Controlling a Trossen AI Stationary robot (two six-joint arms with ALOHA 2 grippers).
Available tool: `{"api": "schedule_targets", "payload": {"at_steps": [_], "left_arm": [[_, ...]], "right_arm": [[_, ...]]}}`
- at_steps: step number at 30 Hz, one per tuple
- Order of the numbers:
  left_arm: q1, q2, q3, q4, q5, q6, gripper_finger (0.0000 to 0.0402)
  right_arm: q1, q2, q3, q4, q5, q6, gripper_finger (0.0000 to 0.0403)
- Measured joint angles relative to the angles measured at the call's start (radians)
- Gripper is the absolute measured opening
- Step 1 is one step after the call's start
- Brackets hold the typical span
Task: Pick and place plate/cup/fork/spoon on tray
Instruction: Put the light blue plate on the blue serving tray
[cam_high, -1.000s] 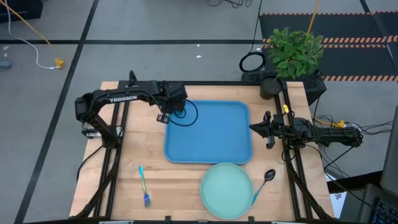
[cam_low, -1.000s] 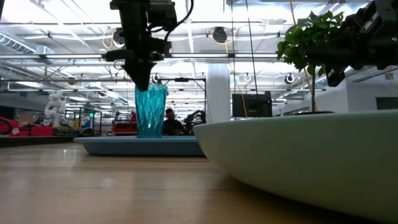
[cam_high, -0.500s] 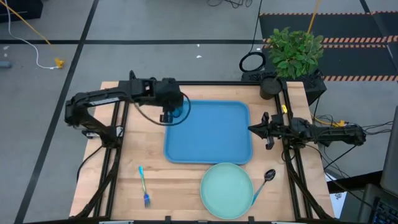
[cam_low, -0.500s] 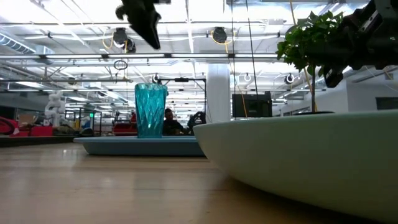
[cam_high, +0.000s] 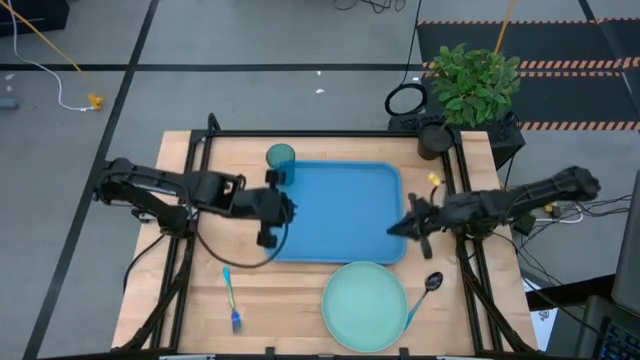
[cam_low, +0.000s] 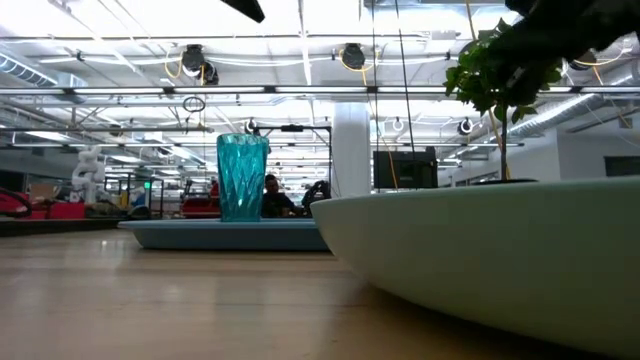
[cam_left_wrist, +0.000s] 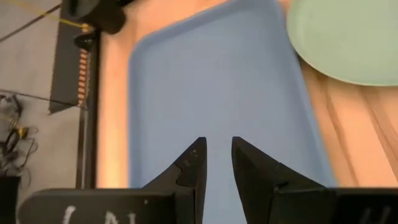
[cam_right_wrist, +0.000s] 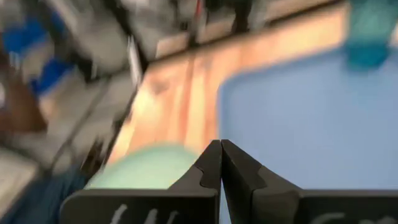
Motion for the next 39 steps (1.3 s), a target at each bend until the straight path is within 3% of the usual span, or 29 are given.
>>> {"api": "schedule_targets", "payload": {"at_steps": [8,15,25,32,39], "left_arm": [[-0.056,0.000,-0.077,0.057,-0.085,-0.053,0.0079],[-0.064,-0.001,-0.077,0.109,-0.089,-0.052,0.0079],[-0.063,-0.001,-0.077,0.139,-0.083,-0.058,0.0079],[-0.060,-0.001,-0.077,0.192,-0.082,-0.047,0.0079],[-0.087,-0.001,-0.077,0.223,-0.073,-0.130,0.0079]], "right_arm": [[0.241,0.367,0.318,-0.269,-0.027,0.111,0.0000],[0.392,0.580,0.432,-0.310,-0.055,0.215,0.0004],[0.520,0.755,0.484,-0.253,-0.096,0.347,0.0092],[0.585,0.838,0.527,-0.212,-0.099,0.337,0.0135],[0.609,0.905,0.531,-0.166,-0.059,0.273,0.0157]]}}
